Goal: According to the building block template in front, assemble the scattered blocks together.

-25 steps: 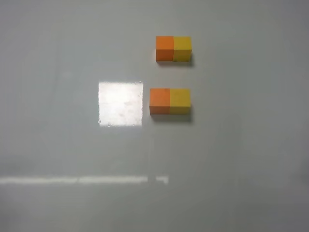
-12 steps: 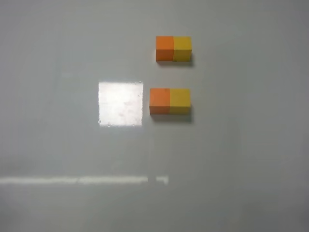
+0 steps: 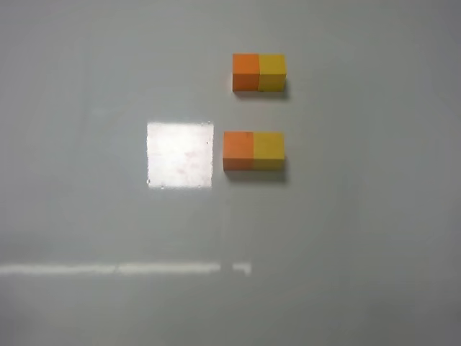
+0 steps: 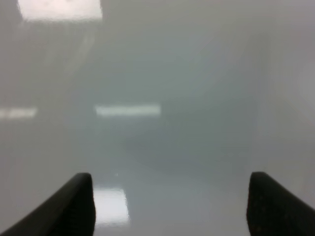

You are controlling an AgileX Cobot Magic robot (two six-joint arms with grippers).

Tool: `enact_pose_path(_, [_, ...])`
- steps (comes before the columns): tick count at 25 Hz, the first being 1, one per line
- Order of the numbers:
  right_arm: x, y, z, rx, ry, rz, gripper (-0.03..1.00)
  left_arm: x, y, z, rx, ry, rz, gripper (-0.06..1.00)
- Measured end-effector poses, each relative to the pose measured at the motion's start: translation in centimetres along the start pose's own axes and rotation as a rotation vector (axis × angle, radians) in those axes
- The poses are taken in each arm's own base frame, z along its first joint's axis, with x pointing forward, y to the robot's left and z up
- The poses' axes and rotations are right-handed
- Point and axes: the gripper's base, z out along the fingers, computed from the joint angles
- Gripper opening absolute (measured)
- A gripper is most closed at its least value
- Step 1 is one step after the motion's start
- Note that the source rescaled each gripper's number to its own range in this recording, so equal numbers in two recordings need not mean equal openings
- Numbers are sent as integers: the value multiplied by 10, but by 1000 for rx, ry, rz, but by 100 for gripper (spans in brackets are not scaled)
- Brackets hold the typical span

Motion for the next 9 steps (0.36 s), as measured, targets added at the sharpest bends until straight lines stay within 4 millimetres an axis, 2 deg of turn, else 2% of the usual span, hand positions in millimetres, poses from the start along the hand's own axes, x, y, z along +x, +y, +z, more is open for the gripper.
enact_pose_path(9, [0,1,0,34,1,26,66,0,0,0,0,0,0,43])
